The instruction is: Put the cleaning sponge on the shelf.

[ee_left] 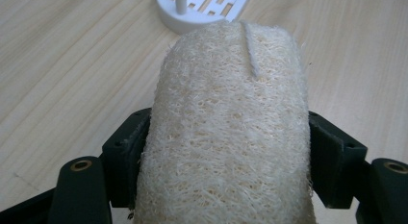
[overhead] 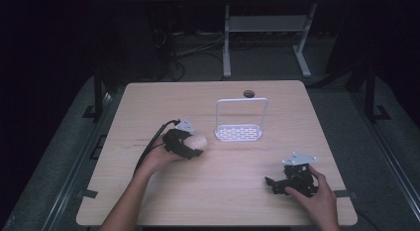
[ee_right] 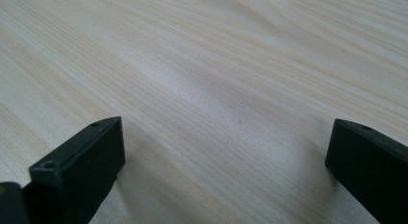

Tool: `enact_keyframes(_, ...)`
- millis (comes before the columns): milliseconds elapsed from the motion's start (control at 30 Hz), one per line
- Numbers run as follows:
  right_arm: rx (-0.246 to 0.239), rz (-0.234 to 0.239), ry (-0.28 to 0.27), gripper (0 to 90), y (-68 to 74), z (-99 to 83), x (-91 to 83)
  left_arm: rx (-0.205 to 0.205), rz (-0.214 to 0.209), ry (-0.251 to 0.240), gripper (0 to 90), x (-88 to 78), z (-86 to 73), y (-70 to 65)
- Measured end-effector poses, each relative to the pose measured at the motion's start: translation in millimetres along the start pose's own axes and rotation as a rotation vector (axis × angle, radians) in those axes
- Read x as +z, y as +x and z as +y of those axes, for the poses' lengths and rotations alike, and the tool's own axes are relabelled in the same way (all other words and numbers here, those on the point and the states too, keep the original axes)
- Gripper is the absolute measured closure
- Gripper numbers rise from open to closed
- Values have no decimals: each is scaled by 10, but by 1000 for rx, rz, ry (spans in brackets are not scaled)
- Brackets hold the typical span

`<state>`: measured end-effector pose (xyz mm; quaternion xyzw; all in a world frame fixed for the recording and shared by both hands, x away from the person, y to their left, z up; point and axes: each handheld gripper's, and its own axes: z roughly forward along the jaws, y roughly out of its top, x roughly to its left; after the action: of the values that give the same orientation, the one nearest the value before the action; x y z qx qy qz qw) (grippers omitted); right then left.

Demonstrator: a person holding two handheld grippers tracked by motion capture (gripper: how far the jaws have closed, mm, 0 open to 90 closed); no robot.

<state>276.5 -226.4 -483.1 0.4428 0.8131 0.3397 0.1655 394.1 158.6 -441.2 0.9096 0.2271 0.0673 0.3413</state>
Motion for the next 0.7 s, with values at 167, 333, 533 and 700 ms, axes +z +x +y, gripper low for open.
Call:
enact_keyframes(167,0,0,0,0,0,0,0,-10,7,-12,268,-45,3,-61)
enact_keyframes(333,0,0,0,0,0,0,0,-18,15,-23,268,-79,0,-108)
enact_keyframes(533,0,0,0,0,0,0,0,-24,22,-33,269,-102,29,-195)
enact_keyframes(700,0,0,0,0,-1,0,0,-33,26,-45,269,-96,65,-258)
